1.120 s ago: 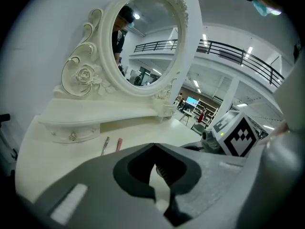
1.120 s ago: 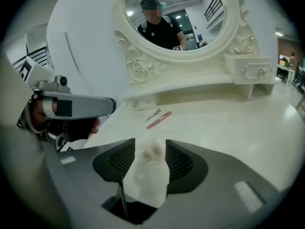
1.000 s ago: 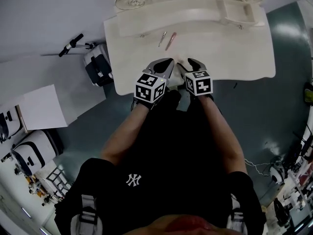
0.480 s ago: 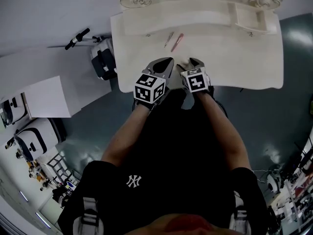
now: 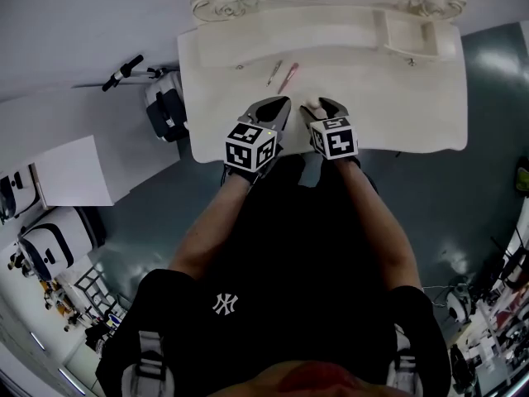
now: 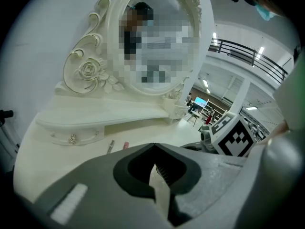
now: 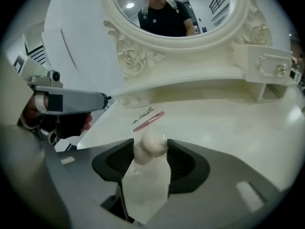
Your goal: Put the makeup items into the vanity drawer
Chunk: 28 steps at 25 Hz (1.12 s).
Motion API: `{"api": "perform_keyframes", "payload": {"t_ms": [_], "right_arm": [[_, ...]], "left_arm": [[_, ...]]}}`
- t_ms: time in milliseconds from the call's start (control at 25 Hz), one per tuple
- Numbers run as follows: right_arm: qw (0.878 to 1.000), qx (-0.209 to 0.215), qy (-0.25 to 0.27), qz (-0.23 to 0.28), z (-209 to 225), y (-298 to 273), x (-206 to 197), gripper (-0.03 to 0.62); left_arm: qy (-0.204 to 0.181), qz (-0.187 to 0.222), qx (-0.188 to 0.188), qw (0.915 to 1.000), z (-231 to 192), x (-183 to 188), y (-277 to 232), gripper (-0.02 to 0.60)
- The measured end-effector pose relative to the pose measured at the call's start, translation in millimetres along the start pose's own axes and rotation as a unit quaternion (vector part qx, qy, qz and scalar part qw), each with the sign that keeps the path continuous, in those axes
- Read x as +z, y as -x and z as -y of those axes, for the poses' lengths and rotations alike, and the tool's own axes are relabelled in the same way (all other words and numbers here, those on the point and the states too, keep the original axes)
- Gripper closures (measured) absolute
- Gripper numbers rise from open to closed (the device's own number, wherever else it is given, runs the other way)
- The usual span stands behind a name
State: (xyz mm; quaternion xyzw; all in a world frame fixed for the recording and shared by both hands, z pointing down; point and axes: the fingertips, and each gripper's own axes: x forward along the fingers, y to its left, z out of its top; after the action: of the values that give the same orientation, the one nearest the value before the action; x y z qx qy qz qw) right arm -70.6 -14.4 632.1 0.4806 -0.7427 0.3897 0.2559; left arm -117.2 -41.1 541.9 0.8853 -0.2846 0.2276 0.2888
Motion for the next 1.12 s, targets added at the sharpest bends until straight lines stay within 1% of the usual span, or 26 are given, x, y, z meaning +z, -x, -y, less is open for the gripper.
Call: {"api": "perform_keyframes", "payload": {"t_ms": [200,440,880,1120], "right_arm": [[0.999,-0.020,-0.008,0.031,23.0,29.8,20.7,0.352],[0.998,-0.039,-0.002,0.057,55.9,62.0,44.1,0.352],[0.991,-0.056,0.000,0.118,117.5,112.7,101.3,0.352],[0.985,-0.080,0.009,0.152,155.4,140.2,136.1,0.352]], "left_arm": [[-0.011,0.009,-0.031,0.9994,23.0,20.2,-23.1,0.580],[-0.022,0.022,-0.053,0.9981,49.9,51.4,-52.6,0.580],[-0.035,0.037,-0.072,0.9961,86.7,98.6,-100.2,0.580],[-0.040,0.051,-0.074,0.9952,101.3,125.1,-119.9,0.580]]}}
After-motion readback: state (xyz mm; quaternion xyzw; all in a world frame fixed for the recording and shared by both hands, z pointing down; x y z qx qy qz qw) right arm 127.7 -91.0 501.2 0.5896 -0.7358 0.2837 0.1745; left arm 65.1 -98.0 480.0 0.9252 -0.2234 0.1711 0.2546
